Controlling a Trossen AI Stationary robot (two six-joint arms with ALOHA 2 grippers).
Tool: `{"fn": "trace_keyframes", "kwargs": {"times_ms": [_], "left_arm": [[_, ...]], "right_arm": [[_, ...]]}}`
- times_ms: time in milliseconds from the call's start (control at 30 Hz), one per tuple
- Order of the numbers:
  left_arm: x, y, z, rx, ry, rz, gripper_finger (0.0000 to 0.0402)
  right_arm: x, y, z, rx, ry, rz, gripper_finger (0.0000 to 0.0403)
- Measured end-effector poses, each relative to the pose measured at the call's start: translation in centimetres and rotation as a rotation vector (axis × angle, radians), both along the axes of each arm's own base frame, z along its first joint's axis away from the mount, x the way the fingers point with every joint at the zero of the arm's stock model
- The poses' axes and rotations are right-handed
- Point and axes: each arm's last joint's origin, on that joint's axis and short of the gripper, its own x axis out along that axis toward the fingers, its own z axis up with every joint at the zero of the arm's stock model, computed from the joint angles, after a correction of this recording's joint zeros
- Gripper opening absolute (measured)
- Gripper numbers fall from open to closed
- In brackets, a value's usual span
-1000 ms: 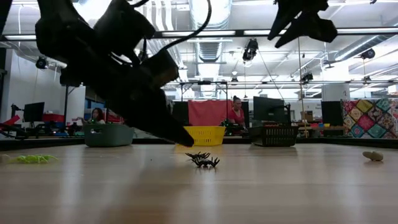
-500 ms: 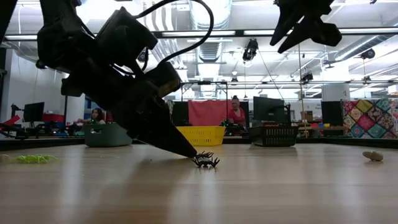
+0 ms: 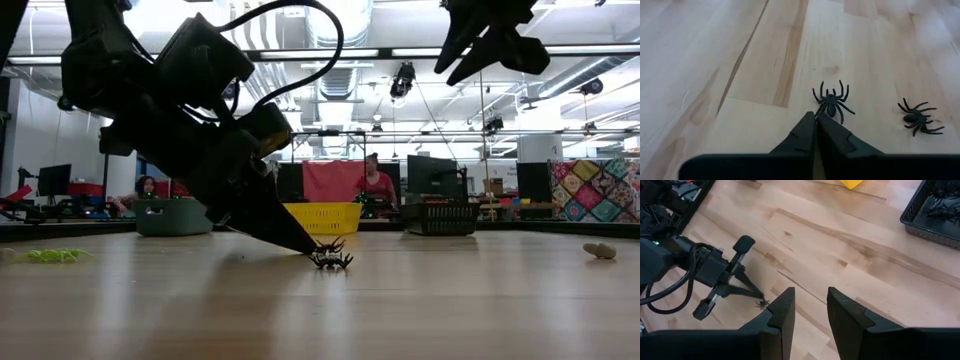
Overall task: Sort Halloween decoration
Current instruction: Put the black spider toy into the black bin
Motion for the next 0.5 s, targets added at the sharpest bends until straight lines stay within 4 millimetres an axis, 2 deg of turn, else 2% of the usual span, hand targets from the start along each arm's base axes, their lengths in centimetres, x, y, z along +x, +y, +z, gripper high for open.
{"fn": "trace_keyframes", "kwargs": {"times_ms": [267,500], "left_arm": [[0.0,-0.1,0.5,-0.013,-0.015,0.005,0.0000],[0.0,0.0,1.2,-0.022,-0.041,0.013,0.0000]], "right_arm": [[0.0,0.3,-0.4,0.033,-0.007,-0.021,0.0102],[0.5,1.7,-3.6,0.323,-0.049,-0.059,0.0102]]}}
